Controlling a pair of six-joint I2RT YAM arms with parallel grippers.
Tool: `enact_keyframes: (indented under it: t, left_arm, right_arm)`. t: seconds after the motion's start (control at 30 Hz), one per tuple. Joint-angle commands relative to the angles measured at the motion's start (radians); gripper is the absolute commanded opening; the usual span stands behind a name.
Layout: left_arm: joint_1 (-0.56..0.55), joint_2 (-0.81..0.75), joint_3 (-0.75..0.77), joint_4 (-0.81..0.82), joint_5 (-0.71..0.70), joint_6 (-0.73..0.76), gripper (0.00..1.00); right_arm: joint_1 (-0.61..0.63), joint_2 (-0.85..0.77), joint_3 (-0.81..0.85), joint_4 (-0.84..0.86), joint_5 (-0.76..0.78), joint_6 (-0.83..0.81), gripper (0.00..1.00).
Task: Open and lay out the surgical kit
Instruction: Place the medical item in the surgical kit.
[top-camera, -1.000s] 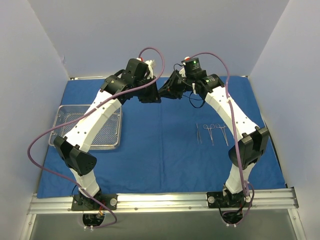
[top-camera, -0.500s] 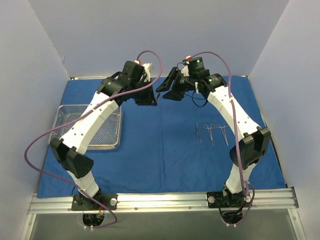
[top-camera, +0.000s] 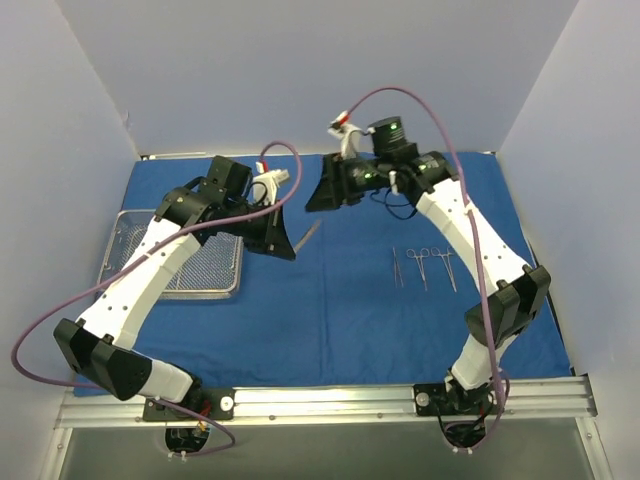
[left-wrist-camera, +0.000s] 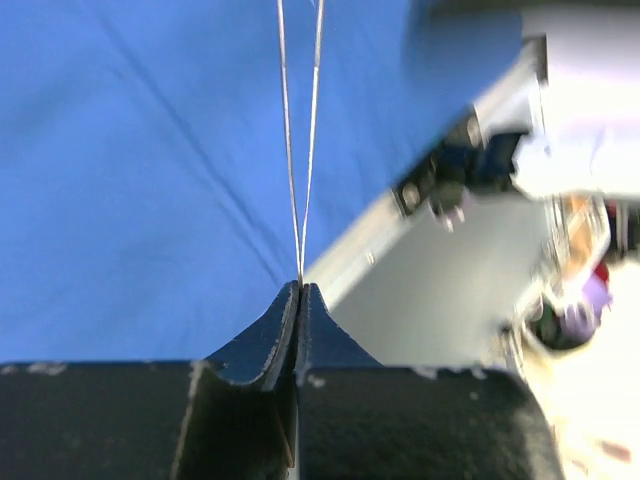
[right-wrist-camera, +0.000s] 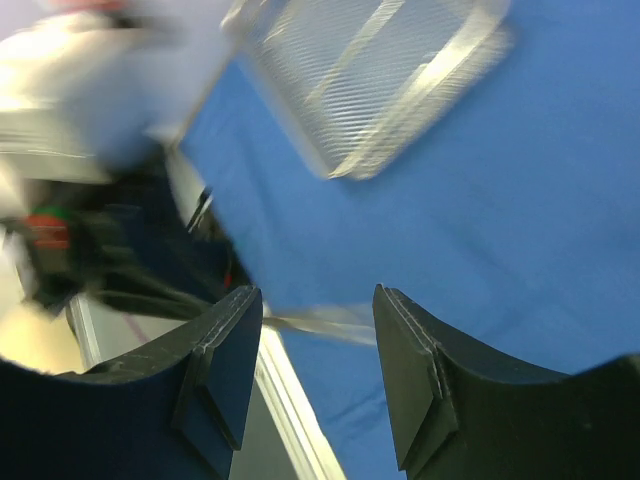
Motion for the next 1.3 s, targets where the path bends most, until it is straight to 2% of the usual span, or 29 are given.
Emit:
enact_keyframes:
  t: [0.0, 0.13, 0.2, 0.3, 0.37, 0.5, 0.6, 0.63, 0.7, 0.73, 0.8, 0.83, 0.9, 0.97, 1.0, 1.03, 1.07, 1.27]
  left_arm:
    - [-0.027, -0.055, -0.030, -0.041, 0.111, 0.078, 0.02]
    - [-0.027, -0.088, -0.075, -0.033, 0.138, 0.078, 0.02]
    - [-0.029, -0.105, -0.090, -0.024, 0.171, 0.078, 0.02]
    - [-0.029, -0.125, -0.111, -0.007, 0.188, 0.065, 0.02]
    - [-0.024, -0.133, -0.133, 0.019, 0.200, 0.036, 0.02]
    - [-0.006, -0.110, -0.179, 0.114, 0.326, -0.112, 0.02]
    - [0.011, -0.084, -0.211, 0.288, 0.421, -0.313, 0.02]
    - [0.013, -0.082, -0.216, 0.315, 0.438, -0.408, 0.02]
    - [0.030, -0.081, -0.225, 0.414, 0.450, -0.503, 0.02]
    - [0.039, -0.082, -0.242, 0.457, 0.467, -0.634, 0.02]
    - [0.053, -0.101, -0.324, 0.571, 0.519, -0.796, 0.02]
    - [0.053, -0.110, -0.360, 0.702, 0.535, -0.970, 0.02]
    - [0.053, -0.154, -0.474, 0.871, 0.553, -1.162, 0.02]
    - [0.056, -0.202, -0.569, 1.153, 0.535, -1.479, 0.02]
    - [0.056, -0.216, -0.594, 1.154, 0.523, -1.481, 0.02]
    - [0.054, -0.231, -0.616, 1.220, 0.509, -1.586, 0.02]
    - [0.054, -0.245, -0.636, 1.249, 0.495, -1.629, 0.02]
    - [0.057, -0.335, -0.684, 1.254, 0.472, -1.818, 0.02]
  right_arm:
    - [0.110, -0.094, -0.001, 0.047, -0.118, -0.199, 0.49]
    - [0.125, -0.163, -0.083, 0.142, -0.172, -0.183, 0.49]
    - [0.125, -0.163, -0.087, 0.108, -0.204, -0.215, 0.47]
    - [0.125, -0.178, -0.101, 0.009, -0.158, -0.261, 0.44]
    - [0.128, -0.238, -0.135, 0.021, -0.062, -0.261, 0.44]
    - [0.144, -0.377, -0.299, 0.172, 0.128, -0.245, 0.43]
    - [0.164, -0.473, -0.382, 0.240, 0.301, -0.309, 0.43]
    - [0.165, -0.494, -0.388, 0.243, 0.320, -0.348, 0.43]
    - [0.167, -0.506, -0.399, 0.251, 0.362, -0.384, 0.43]
    - [0.168, -0.525, -0.429, 0.263, 0.357, -0.410, 0.43]
    - [0.173, -0.560, -0.488, 0.355, 0.363, -0.482, 0.46]
    - [0.179, -0.598, -0.520, 0.387, 0.388, -0.499, 0.47]
    - [0.182, -0.621, -0.589, 0.433, 0.397, -0.568, 0.48]
    - [0.207, -0.641, -0.601, 0.427, 0.422, -0.641, 0.47]
    - [0.207, -0.641, -0.609, 0.430, 0.422, -0.668, 0.47]
    - [0.213, -0.658, -0.618, 0.435, 0.422, -0.692, 0.48]
    - [0.236, -0.663, -0.627, 0.438, 0.441, -0.714, 0.48]
    - [0.349, -0.640, -0.603, 0.381, 0.511, -0.823, 0.48]
